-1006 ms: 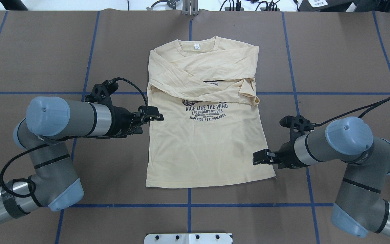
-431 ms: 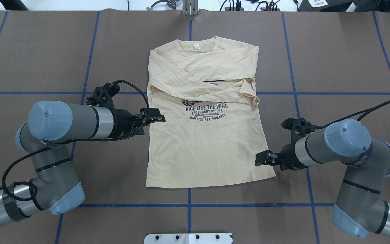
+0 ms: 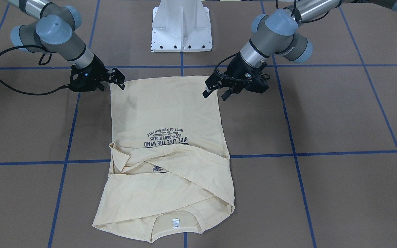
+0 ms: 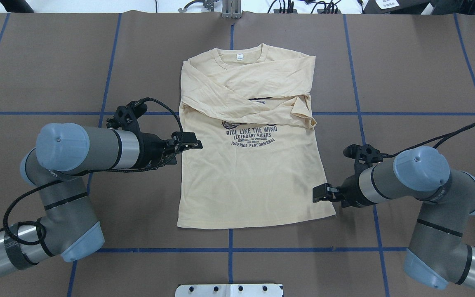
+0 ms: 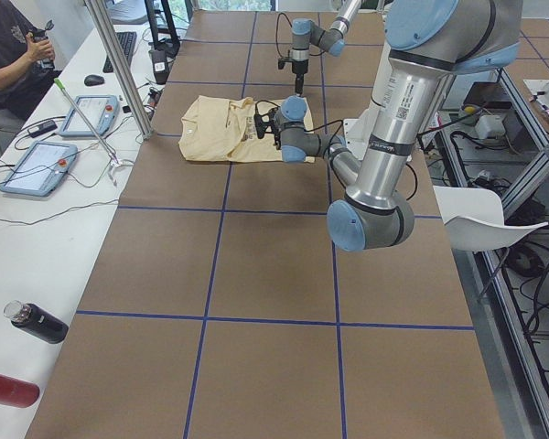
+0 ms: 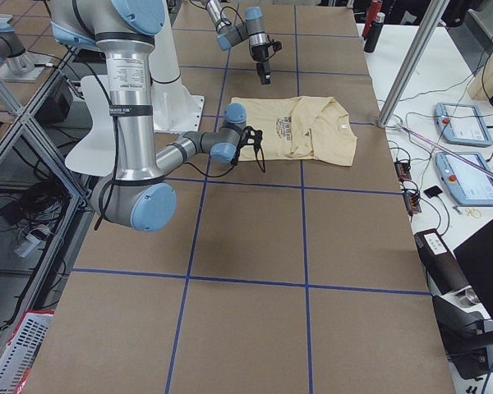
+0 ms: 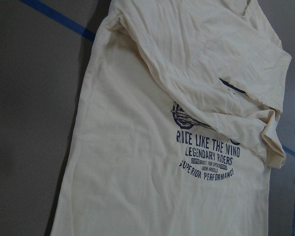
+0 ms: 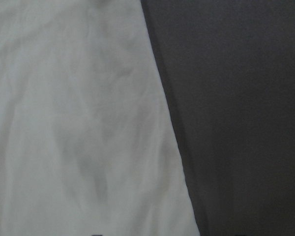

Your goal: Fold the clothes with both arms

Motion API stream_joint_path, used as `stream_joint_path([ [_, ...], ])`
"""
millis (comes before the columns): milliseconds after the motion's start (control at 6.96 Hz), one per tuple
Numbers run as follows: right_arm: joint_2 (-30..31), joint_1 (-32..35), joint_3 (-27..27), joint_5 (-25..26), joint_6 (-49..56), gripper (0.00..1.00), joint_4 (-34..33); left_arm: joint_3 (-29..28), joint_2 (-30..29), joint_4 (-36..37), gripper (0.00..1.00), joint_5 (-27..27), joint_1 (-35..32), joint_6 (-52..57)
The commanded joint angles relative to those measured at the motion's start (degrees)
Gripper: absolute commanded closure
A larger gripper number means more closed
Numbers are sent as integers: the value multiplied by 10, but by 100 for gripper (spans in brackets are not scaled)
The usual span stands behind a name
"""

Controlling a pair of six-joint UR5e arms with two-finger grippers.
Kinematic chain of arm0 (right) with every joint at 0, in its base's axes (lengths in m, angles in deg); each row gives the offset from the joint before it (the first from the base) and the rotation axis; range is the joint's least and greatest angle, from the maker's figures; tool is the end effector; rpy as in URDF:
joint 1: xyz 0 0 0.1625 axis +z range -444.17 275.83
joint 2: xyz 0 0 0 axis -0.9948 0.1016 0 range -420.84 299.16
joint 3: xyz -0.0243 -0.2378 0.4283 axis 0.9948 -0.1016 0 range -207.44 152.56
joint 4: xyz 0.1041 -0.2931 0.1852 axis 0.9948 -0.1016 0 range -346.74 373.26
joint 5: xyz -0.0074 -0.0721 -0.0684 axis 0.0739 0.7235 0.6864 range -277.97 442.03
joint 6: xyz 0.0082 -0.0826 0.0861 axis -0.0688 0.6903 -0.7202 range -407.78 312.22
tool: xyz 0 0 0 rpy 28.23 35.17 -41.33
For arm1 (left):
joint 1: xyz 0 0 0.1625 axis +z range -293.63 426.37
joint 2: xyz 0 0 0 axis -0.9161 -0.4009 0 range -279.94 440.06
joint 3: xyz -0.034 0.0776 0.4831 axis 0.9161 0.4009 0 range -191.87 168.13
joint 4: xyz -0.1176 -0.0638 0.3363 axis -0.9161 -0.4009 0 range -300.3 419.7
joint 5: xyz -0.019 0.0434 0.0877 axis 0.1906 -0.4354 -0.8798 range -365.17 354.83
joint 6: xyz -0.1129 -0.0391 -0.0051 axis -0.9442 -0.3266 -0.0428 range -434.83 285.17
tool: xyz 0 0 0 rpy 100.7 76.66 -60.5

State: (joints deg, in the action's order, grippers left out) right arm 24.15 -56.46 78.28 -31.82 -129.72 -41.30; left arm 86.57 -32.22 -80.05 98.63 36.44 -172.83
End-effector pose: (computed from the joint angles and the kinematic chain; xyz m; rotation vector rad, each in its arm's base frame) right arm -0.4067 -0.3095 0.5100 -0.0670 -1.0351 0.1077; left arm 0.4731 -0.3933 0.3654 0.0699 1.4182 -0.3789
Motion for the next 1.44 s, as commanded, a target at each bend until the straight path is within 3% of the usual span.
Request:
stream_joint_path([
  [0,0,-3,2,0,-2,8,0,-1,0,0,0,1,0,0],
  [144,0,-9,1,1,-2,8,0,-1,-1,0,0,1,0,0],
  [287,-1,-10,2,0,-2,15,-1,-2,-1,0,0,1,0,1],
  [719,0,-10,3,0,-12,23,-2,-4,-4,0,0,4,2,1],
  [1293,1,-10,0,0,-12,24,-4,-6,-6,-1,0,4,3,1],
])
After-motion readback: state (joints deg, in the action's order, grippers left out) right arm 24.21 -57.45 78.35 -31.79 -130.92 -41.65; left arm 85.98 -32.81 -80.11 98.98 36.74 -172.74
